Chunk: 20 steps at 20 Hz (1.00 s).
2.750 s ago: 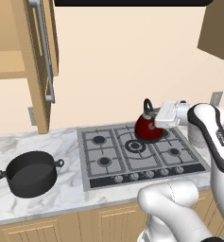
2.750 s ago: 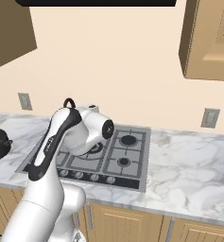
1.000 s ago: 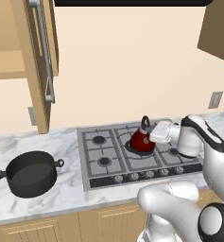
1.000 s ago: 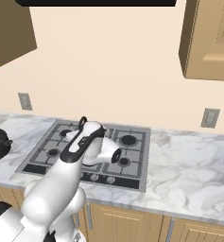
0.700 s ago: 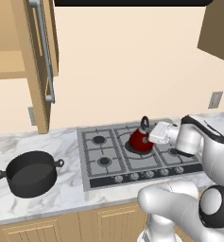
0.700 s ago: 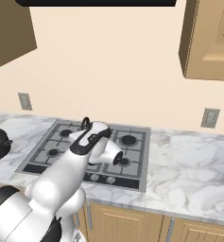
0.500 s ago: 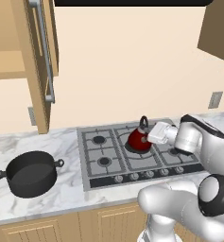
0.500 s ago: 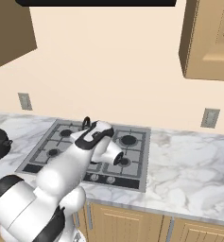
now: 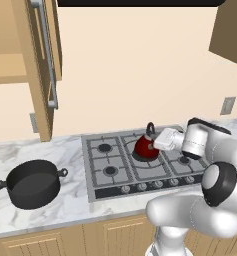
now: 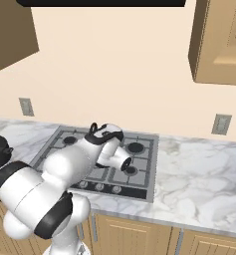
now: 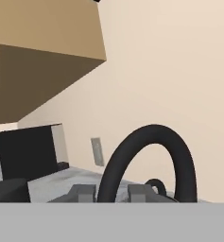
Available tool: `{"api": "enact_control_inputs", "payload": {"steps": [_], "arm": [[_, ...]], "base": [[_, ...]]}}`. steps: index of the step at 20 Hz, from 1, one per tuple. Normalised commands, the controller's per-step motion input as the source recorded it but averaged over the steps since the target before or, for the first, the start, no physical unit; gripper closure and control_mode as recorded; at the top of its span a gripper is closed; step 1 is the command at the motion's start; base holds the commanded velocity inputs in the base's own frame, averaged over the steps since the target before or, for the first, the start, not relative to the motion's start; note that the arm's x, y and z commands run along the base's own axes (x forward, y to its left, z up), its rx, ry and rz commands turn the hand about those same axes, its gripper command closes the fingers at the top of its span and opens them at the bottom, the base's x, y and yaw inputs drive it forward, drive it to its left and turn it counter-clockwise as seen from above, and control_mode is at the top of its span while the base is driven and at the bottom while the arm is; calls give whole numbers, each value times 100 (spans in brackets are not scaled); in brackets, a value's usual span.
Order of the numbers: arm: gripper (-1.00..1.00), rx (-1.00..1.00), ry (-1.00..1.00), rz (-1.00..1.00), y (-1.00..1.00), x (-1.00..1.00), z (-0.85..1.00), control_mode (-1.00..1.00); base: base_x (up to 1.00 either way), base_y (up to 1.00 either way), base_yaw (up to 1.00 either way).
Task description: Pick the kettle from the cabinet and place it on a stove burner. Then pick the pot from the counter and place it on another stove burner. Finally, turn both burners on.
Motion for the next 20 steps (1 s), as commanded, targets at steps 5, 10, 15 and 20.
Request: {"api": "enact_control_inputs", "payload": {"steps": [5, 10, 15, 20], "arm": [[100, -3, 7, -2, 0, 27, -5, -100], [100, 0, 3, 0, 0, 19, -19, -100], [100, 0, 2, 0, 0, 2, -26, -100], [100, 0, 0, 0, -1, 9, -16, -100]], "base": [[0, 0, 0], [0, 0, 0], [0, 0, 0], [0, 0, 0]]}}
